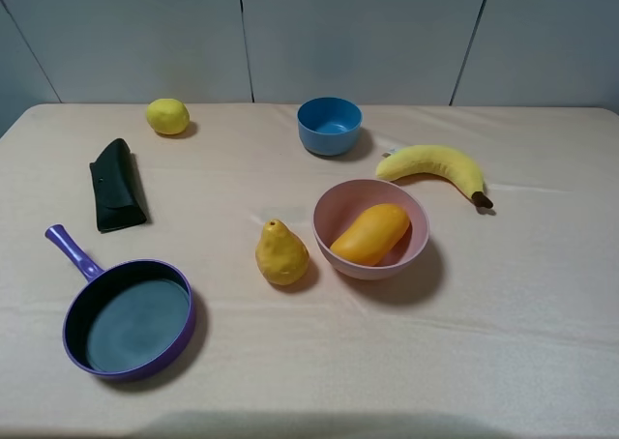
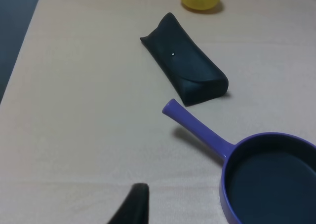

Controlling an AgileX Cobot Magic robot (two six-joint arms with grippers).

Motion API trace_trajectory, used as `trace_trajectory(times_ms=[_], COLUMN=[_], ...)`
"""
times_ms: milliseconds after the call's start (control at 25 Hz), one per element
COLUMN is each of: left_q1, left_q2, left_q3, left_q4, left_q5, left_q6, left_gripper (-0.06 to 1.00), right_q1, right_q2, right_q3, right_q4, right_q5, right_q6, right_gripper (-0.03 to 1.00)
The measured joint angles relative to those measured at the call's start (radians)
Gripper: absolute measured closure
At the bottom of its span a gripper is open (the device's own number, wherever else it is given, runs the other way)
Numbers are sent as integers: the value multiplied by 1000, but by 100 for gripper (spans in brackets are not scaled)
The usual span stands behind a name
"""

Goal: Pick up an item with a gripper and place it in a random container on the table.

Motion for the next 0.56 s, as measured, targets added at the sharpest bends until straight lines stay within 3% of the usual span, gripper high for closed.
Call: trace_trajectory(times_ms=[560], left_q1=[0], left_q2=[0], left_q3=[0], left_q4=[10], left_q5=[0], left_q6=[3], left_gripper=[-3], right_q1=[0], right_q2=[0], right_q3=[0], right_q4=[0], right_q5=[0], right_q6=[0], right_gripper=[27])
